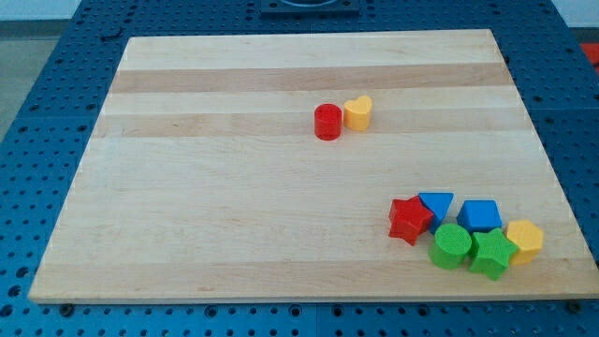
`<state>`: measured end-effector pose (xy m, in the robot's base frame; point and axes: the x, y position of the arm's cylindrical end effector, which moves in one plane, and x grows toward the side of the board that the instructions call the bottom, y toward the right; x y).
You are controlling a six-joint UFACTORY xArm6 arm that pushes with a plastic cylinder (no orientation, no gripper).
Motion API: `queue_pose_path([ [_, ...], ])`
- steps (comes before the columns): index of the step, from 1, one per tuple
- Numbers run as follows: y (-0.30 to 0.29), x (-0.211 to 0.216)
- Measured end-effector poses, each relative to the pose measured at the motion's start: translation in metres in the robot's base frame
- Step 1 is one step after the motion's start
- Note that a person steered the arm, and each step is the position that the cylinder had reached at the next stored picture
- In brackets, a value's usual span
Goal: Slide the yellow hexagon below yellow heart
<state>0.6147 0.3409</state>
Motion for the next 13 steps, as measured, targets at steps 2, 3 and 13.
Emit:
queue_pose_path([
  [2, -0.073, -0.007],
  [3, -0.083, -0.009],
  [13, -0.136, -0.139],
])
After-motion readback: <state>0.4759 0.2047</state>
